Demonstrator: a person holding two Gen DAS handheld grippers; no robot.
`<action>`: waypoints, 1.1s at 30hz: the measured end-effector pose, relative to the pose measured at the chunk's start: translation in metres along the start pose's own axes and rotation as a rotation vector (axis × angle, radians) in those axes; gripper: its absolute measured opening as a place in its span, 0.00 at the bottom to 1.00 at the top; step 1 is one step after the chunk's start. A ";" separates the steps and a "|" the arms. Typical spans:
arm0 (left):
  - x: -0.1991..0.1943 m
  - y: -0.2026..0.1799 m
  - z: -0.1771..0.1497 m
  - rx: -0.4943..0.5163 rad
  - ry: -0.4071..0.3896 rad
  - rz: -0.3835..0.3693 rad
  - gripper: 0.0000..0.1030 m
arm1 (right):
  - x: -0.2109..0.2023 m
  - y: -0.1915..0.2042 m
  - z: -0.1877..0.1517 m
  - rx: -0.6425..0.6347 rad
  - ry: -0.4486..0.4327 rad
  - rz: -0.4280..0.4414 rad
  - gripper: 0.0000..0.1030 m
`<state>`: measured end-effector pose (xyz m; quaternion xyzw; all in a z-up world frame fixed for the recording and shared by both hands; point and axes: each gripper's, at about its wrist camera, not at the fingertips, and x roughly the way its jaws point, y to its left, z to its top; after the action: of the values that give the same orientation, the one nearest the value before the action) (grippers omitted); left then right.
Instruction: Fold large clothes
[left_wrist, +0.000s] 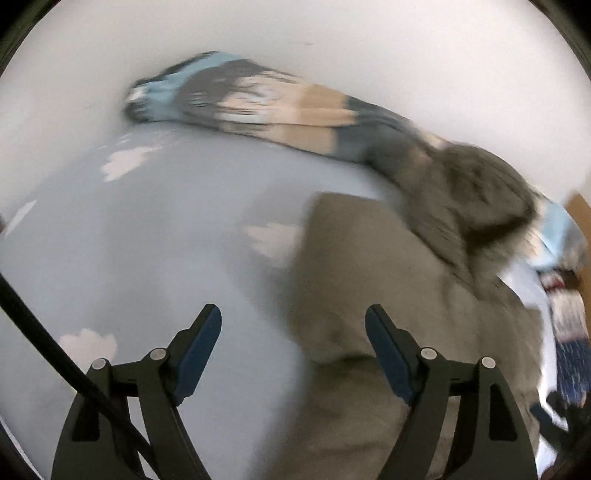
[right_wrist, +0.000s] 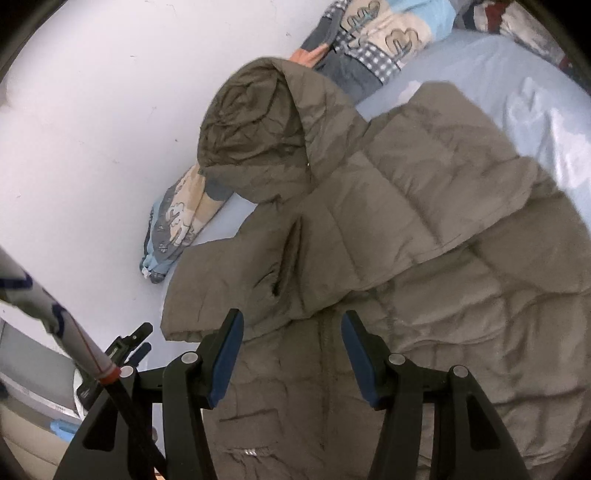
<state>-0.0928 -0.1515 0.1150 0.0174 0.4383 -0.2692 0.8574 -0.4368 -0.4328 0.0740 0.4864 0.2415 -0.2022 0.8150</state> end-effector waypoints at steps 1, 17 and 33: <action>0.002 0.006 0.003 -0.020 0.005 -0.004 0.77 | 0.008 0.001 0.000 0.016 0.007 0.005 0.58; 0.057 -0.027 -0.008 0.147 0.167 -0.066 0.77 | 0.085 0.028 0.008 -0.003 0.025 -0.106 0.13; 0.065 -0.055 -0.029 0.192 0.219 -0.092 0.77 | -0.023 -0.018 0.087 -0.110 -0.145 -0.486 0.12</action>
<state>-0.1101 -0.2200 0.0592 0.1082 0.5017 -0.3454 0.7857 -0.4485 -0.5157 0.1112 0.3533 0.3027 -0.4130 0.7830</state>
